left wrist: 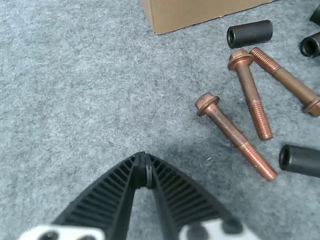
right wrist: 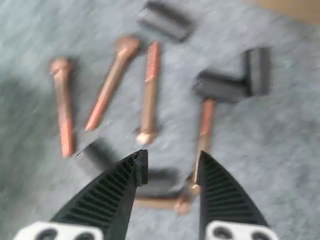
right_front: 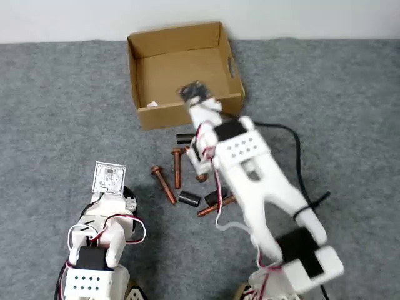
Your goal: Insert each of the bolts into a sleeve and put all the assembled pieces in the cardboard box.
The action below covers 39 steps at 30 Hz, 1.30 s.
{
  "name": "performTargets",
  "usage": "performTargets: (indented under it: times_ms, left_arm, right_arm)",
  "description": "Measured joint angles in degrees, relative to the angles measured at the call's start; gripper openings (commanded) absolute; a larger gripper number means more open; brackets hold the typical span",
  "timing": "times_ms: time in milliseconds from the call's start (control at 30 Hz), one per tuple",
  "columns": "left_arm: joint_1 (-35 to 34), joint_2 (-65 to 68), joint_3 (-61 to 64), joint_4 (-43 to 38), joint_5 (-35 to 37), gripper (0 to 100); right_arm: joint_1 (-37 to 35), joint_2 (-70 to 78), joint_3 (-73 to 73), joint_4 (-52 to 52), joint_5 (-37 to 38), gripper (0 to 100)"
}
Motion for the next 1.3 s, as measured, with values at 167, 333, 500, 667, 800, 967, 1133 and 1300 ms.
performTargets:
  times_ms: [167,333,500,667,800,967,1133,1300]
  left_arm:
    - [0.0,0.0,0.0,0.0,0.0,0]
    - [0.0,0.0,0.0,0.0,0.0,0]
    - [0.0,0.0,0.0,0.0,0.0,0]
    - [0.0,0.0,0.0,0.0,0.0,0]
    - [0.0,0.0,0.0,0.0,0.0,0]
    - [0.0,0.0,0.0,0.0,0.0,0]
    - [0.0,0.0,0.0,0.0,0.0,0]
    - [0.0,0.0,0.0,0.0,0.0,0]
  right_arm:
    - [6.33,11.87,-12.75,0.35,8.79,18.3]
    - [9.49,19.34,-19.34,0.35,20.04,18.3]
    - [8.79,21.01,-20.66,2.99,29.45,18.4]
    - [7.91,21.63,-20.66,2.2,33.85,18.4]
    - [9.14,23.82,-20.66,-1.41,34.11,18.3]
    - [9.32,26.99,-22.07,-2.9,34.2,18.3]
    - [9.32,32.7,-29.27,-2.9,32.97,18.3]
    - [10.37,39.47,-37.89,-2.9,31.38,18.3]
